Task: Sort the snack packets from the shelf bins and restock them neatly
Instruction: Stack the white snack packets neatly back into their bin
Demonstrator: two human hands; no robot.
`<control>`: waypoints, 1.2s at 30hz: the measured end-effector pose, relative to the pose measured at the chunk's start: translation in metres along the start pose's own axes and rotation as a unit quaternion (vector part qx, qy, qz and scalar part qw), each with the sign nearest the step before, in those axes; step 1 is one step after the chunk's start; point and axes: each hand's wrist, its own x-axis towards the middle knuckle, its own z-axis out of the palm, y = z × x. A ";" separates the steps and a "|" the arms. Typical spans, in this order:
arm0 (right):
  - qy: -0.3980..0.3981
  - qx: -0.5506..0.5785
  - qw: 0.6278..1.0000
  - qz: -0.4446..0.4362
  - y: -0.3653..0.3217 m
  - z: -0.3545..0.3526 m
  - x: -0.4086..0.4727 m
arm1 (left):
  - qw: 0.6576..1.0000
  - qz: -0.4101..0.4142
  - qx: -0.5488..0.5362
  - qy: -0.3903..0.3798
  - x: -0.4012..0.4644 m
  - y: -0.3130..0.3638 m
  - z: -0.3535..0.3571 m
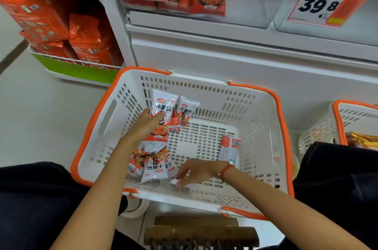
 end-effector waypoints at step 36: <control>0.206 0.399 0.893 -0.025 -0.042 -0.206 -0.145 | 0.917 -0.020 -0.309 -0.251 -0.036 0.100 0.032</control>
